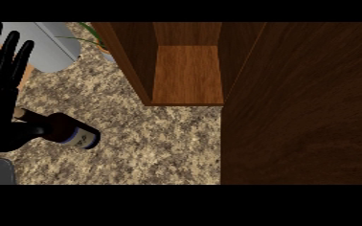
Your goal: Pick up the wine, place it into the cabinet and close the cabinet
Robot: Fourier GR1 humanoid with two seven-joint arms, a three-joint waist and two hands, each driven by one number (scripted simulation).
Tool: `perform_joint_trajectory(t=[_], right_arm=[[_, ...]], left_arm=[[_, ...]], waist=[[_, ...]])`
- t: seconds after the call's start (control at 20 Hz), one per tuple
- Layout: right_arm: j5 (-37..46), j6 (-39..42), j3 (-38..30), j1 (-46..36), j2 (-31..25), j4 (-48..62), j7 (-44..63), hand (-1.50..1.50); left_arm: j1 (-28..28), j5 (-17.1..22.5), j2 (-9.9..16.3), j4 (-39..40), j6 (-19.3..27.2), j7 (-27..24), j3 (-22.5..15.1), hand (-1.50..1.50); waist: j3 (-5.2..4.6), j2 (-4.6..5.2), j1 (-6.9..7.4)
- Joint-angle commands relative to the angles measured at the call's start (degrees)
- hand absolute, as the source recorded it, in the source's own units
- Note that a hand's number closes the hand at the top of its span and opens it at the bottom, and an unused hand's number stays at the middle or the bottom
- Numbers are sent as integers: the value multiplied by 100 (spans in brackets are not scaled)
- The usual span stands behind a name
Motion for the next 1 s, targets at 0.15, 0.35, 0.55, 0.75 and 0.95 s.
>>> perform_joint_trajectory(t=[0.15, 0.35, 0.55, 0.75, 0.95], right_arm=[[-53, -244, 57, -538, 7, -282, 743, -150], [-293, -212, -128, -290, 0, -646, 942, -150], [-91, -193, -72, -500, 172, -230, 720, -150], [49, -269, 21, -663, 219, -279, 869, -150], [36, 187, -75, -193, 278, -179, 501, -150]], left_arm=[[120, -268, -141, 81, 62, -175, -223, -150], [535, 169, 97, -328, -179, 51, 214, -150], [863, -108, -177, 73, -366, -543, 51, -150], [959, 23, 129, 189, -529, -471, 481, -150], [609, -375, 35, 79, 3, -129, 206, -150]], waist=[[-2, 5, 11], [-1, -3, 10], [-2, 4, 11], [-4, 5, 20], [0, 4, -4]])
